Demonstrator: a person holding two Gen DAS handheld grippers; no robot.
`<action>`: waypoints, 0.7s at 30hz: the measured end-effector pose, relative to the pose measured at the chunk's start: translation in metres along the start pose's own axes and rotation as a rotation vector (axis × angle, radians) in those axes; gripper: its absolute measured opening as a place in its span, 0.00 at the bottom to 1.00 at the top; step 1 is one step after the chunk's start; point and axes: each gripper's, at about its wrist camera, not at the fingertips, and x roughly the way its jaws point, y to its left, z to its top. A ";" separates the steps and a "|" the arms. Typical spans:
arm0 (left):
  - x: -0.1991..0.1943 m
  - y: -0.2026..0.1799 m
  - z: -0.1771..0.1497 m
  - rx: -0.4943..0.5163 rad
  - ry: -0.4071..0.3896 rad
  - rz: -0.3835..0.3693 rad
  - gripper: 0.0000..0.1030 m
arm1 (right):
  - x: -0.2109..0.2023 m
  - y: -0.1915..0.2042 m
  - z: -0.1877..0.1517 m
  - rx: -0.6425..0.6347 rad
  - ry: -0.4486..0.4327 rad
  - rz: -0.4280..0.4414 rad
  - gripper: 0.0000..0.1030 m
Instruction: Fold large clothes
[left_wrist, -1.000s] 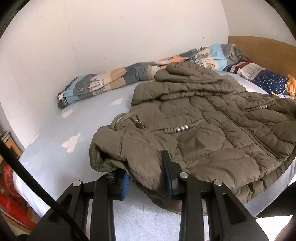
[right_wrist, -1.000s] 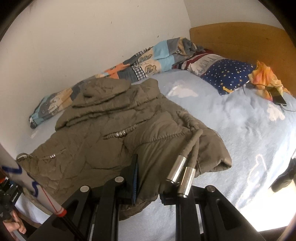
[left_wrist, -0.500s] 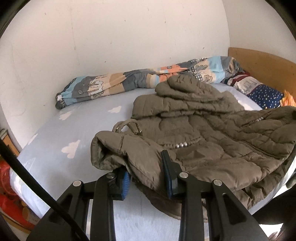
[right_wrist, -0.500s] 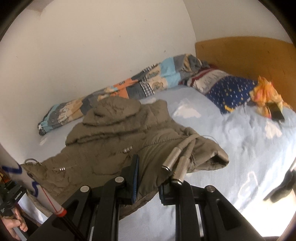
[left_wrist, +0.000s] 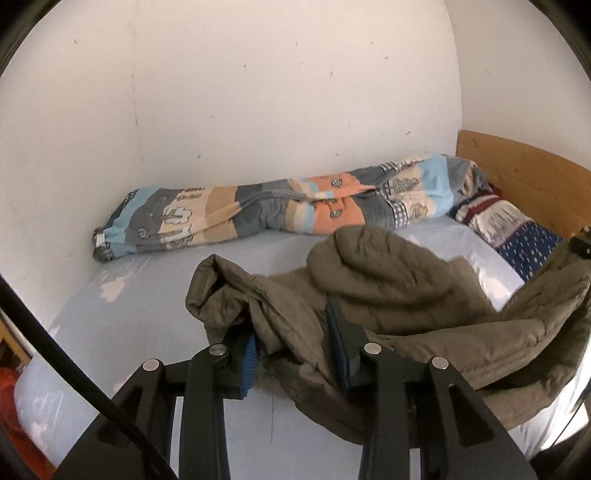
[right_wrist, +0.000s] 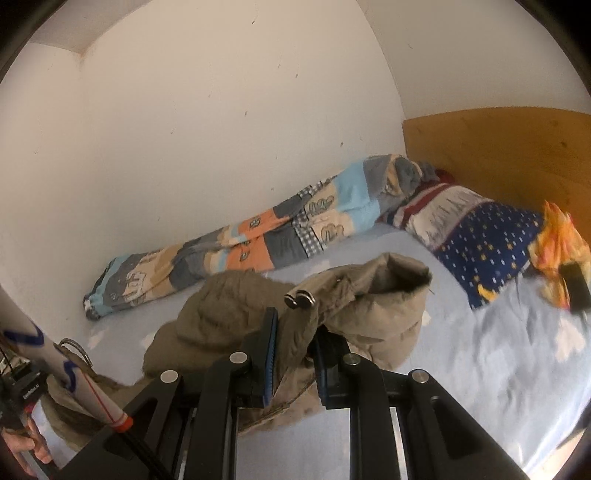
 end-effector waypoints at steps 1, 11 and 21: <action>0.013 0.002 0.012 -0.013 0.005 -0.004 0.36 | 0.013 0.003 0.011 -0.004 0.003 -0.005 0.18; 0.130 0.024 0.085 -0.124 0.081 -0.050 0.54 | 0.152 0.026 0.070 0.014 0.096 -0.046 0.18; 0.174 0.067 0.113 -0.109 0.041 0.077 0.69 | 0.291 0.003 0.088 0.012 0.161 -0.213 0.18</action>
